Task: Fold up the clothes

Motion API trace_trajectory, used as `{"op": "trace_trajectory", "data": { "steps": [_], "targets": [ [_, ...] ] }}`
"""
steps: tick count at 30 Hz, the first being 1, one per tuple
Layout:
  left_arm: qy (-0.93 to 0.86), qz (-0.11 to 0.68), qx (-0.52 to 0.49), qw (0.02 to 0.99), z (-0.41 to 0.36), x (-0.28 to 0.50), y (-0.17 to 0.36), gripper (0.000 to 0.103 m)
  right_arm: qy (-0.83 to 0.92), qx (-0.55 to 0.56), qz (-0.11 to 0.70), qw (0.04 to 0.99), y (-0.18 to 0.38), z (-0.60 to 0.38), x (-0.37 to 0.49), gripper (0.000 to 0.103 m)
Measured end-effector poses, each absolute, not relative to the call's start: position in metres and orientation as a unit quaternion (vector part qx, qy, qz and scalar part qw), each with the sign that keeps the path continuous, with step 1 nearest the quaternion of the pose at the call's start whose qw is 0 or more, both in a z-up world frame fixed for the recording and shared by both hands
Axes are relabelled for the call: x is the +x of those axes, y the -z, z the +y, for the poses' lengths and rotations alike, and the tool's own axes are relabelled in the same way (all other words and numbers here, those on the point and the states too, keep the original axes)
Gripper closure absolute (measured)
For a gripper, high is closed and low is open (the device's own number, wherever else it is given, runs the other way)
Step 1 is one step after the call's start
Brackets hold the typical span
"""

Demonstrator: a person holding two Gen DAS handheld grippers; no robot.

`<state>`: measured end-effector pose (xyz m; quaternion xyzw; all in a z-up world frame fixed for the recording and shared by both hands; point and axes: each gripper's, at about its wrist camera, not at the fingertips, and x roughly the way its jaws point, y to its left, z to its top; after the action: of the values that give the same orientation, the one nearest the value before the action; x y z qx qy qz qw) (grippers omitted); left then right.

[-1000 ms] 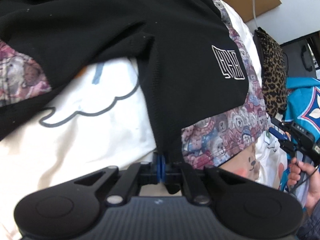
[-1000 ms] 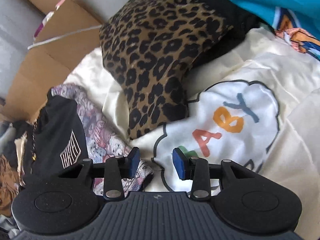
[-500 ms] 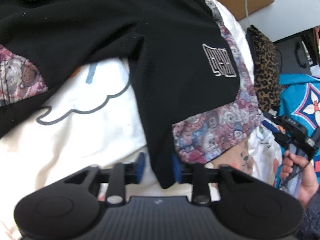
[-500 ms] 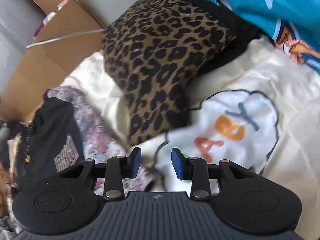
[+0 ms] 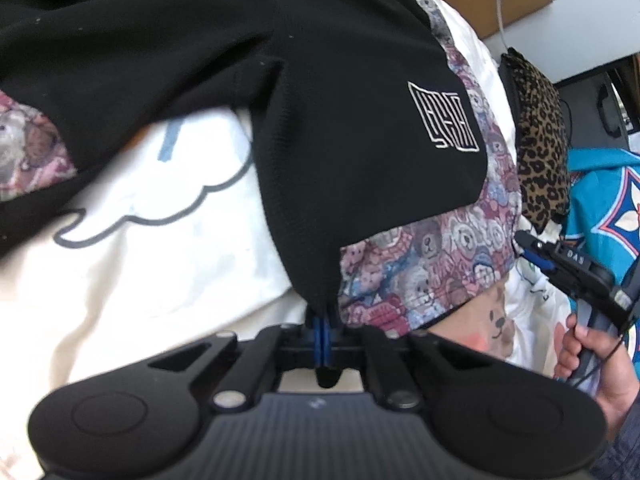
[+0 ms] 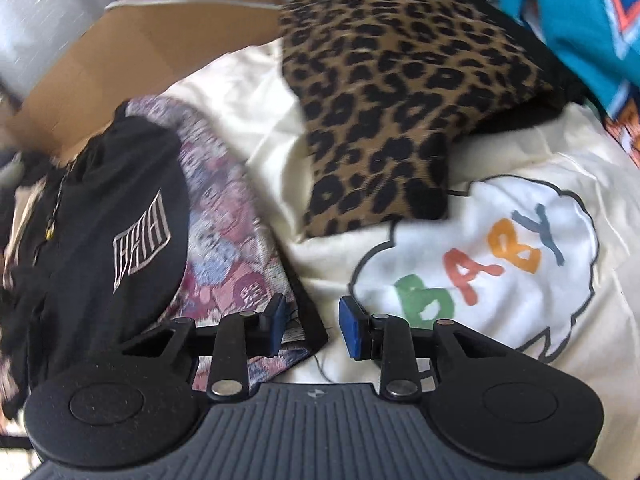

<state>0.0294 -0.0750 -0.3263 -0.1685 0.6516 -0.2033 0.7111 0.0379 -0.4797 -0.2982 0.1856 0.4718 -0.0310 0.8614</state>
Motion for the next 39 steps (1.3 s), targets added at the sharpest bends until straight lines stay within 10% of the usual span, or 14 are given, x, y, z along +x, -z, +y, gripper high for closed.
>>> {"op": "trace_trajectory", "data": {
  "steps": [10, 16, 39],
  "targets": [
    [0.196, 0.650, -0.170, 0.715, -0.078, 0.029, 0.327, 0.101, 0.012, 0.176, 0.467, 0.866, 0.296, -0.478, 0.037, 0.066],
    [0.195, 0.648, -0.173, 0.715, -0.077, 0.029, 0.329, 0.101, 0.005, 0.203, 0.463, 0.863, 0.294, -0.484, 0.033, 0.099],
    [0.252, 0.672, -0.198, 0.668, -0.087, 0.024, 0.349, 0.100, 0.066, 0.169, 0.494, 0.850, 0.295, -0.508, 0.045, 0.099]
  ]
}}
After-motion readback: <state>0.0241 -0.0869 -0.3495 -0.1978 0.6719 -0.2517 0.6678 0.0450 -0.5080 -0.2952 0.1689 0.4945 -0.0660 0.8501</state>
